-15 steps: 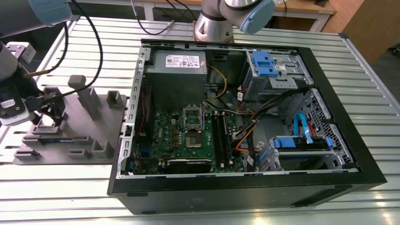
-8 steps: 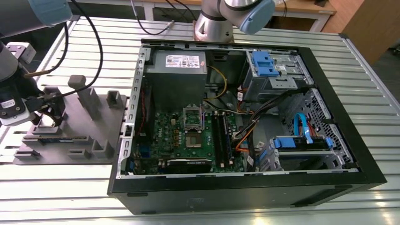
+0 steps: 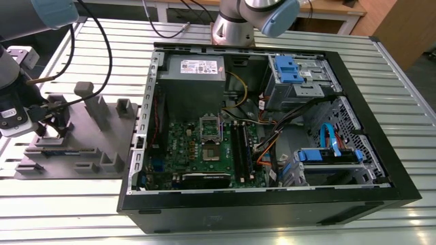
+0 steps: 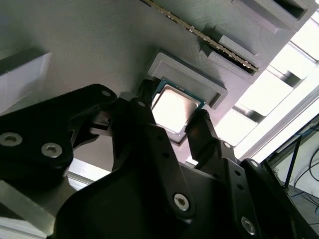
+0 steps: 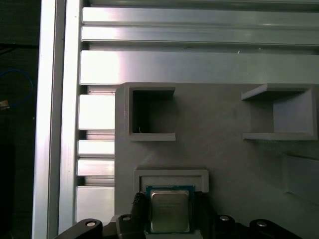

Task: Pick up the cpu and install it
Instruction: 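Pick up the cpu and move it towards the insertion slot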

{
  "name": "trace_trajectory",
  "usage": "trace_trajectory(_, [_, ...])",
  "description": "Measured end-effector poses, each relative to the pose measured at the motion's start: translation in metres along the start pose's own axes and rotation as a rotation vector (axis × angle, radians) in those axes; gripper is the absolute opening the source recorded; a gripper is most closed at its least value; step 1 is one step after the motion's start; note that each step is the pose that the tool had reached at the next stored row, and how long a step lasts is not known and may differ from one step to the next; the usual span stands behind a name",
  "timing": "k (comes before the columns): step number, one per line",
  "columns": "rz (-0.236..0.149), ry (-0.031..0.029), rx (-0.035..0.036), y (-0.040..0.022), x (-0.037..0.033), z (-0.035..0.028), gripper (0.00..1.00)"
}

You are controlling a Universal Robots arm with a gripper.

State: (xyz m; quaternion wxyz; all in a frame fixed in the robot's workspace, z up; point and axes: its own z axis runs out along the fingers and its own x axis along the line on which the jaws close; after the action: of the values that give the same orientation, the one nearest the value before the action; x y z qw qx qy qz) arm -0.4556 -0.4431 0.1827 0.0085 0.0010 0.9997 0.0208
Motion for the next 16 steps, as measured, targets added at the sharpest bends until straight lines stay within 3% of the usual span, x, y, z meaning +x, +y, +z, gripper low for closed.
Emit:
trace_trajectory(2, [0.0,0.0001,0.0001,0.0,0.0,0.0,0.48])
trace_trajectory(16, [0.0,-0.0001,-0.0001,0.0001,0.0,-0.0022,0.48])
